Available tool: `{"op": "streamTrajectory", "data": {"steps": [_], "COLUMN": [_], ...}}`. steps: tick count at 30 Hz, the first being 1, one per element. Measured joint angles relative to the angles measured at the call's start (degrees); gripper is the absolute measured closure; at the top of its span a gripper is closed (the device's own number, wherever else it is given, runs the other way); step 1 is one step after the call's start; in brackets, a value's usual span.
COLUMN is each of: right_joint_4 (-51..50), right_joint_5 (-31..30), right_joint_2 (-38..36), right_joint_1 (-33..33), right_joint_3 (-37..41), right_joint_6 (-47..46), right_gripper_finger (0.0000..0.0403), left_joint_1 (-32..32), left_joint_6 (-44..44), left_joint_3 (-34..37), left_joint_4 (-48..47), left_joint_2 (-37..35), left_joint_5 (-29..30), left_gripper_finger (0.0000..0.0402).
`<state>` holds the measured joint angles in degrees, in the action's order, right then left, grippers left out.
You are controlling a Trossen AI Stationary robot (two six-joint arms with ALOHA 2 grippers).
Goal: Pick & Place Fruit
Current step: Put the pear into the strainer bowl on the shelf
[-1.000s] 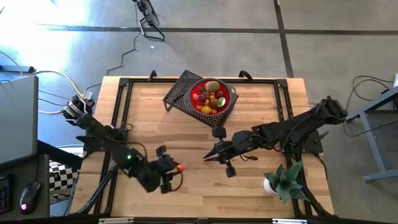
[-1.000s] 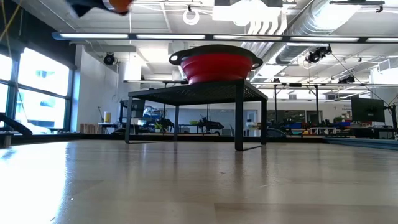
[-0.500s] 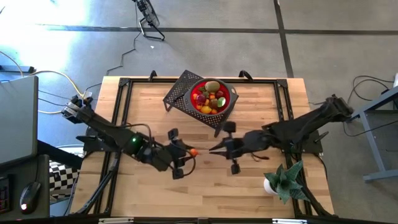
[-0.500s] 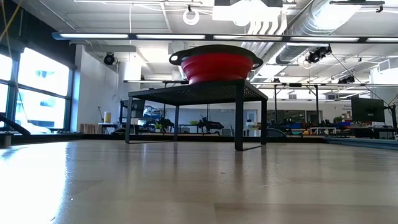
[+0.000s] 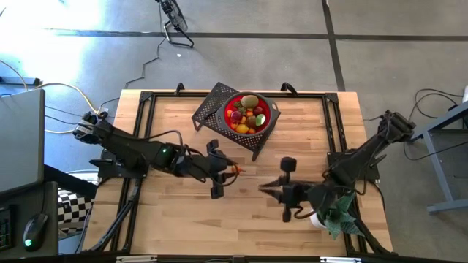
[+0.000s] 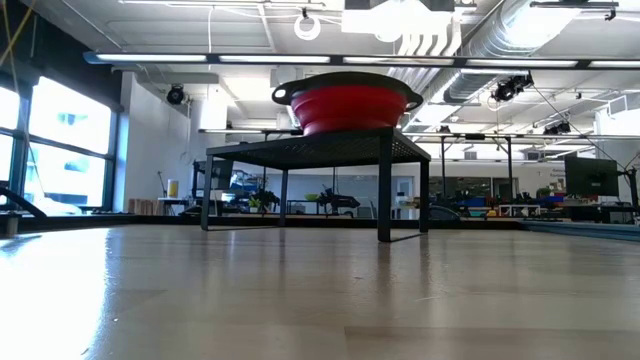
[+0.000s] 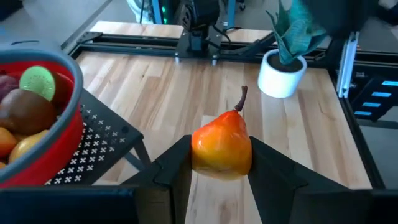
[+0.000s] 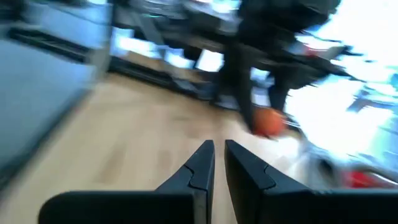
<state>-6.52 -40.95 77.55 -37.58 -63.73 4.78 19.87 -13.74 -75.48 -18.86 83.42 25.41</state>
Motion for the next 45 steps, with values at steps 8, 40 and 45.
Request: {"op": "streamTrajectory", "data": {"steps": [8, 40, 45], "right_joint_4": [5.3, 7.8, 11.5], "right_joint_5": [-16.4, 10.7, 11.8], "right_joint_2": [0.8, 1.7, 4.0], "right_joint_1": [-2.1, 11.8, 12.8], "right_joint_3": [3.3, 3.4, 3.5], "right_joint_6": [-1.7, -1.5, 2.0], "right_gripper_finger": [0.0372, 0.0192, 0.0218], "left_joint_1": [-0.1, 0.0, 0.0], "left_joint_6": [0.0, 0.4, 0.4], "left_joint_3": [0.0, 0.0, 0.0], "left_joint_4": [0.3, 0.7, 0.7], "left_joint_2": [0.0, 0.0, 0.0], "left_joint_5": [0.0, 0.0, 0.1], "left_gripper_finger": [0.027, 0.027, 0.027]}}
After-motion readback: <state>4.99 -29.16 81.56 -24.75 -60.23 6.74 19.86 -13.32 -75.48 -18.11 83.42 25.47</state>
